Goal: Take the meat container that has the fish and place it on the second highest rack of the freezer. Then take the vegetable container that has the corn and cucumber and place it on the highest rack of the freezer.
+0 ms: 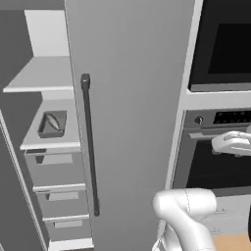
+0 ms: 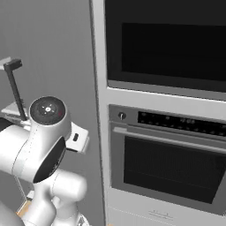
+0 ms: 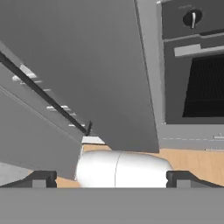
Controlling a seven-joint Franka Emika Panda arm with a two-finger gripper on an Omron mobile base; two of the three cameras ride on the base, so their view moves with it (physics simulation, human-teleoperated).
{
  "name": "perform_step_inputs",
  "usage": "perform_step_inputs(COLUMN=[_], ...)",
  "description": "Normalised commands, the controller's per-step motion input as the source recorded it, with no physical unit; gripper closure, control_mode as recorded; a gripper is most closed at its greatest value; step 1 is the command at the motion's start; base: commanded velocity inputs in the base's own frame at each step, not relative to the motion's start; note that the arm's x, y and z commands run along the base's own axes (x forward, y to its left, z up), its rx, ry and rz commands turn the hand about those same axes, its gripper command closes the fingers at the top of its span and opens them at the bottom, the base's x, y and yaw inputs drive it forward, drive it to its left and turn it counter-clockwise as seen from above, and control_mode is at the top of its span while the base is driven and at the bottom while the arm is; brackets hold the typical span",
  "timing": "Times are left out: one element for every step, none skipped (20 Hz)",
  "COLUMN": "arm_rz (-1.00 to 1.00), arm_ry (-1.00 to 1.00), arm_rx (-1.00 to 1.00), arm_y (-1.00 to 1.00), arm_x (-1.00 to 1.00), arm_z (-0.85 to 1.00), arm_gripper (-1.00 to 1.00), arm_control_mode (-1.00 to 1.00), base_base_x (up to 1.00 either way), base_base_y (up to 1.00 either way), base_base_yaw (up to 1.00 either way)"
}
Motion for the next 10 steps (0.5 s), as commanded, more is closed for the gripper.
perform_step_inputs(arm_rz=[0.00, 0.00, 0.00, 0.00, 0.00, 0.00, 0.00, 0.00, 0.00, 0.00], arm_ry=[0.00, 0.00, 0.00, 0.00, 0.00, 0.00, 0.00, 0.00, 0.00, 0.00], arm_rx=[0.00, 0.00, 0.00, 0.00, 0.00, 0.00, 0.00, 0.00, 0.00, 0.00], arm_y=[0.00, 0.00, 0.00, 0.00, 0.00, 0.00, 0.00, 0.00, 0.00, 0.00], arm_x=[0.00, 0.00, 0.00, 0.00, 0.00, 0.00, 0.00, 0.00, 0.00, 0.00], arm_z=[0.00, 0.00, 0.00, 0.00, 0.00, 0.00, 0.00, 0.00, 0.00, 0.00], arm_gripper=[-1.00, -1.00, -1.00, -1.00, -1.00, -1.00, -1.00, -1.00, -1.00, -1.00], arm_control_mode=[1.00, 1.00, 1.00, 1.00, 1.00, 1.00, 1.00, 1.00, 1.00, 1.00], base_base_x=[0.01, 0.02, 0.03, 0.04, 0.04, 0.06, 0.07, 0.08, 0.09, 0.10], base_base_y=[-1.00, -1.00, -1.00, -1.00, -1.00, -1.00, -1.00, -1.00, -1.00, -1.00], base_base_yaw=[0.00, 0.00, 0.00, 0.00, 0.00, 0.00, 0.00, 0.00, 0.00, 0.00])
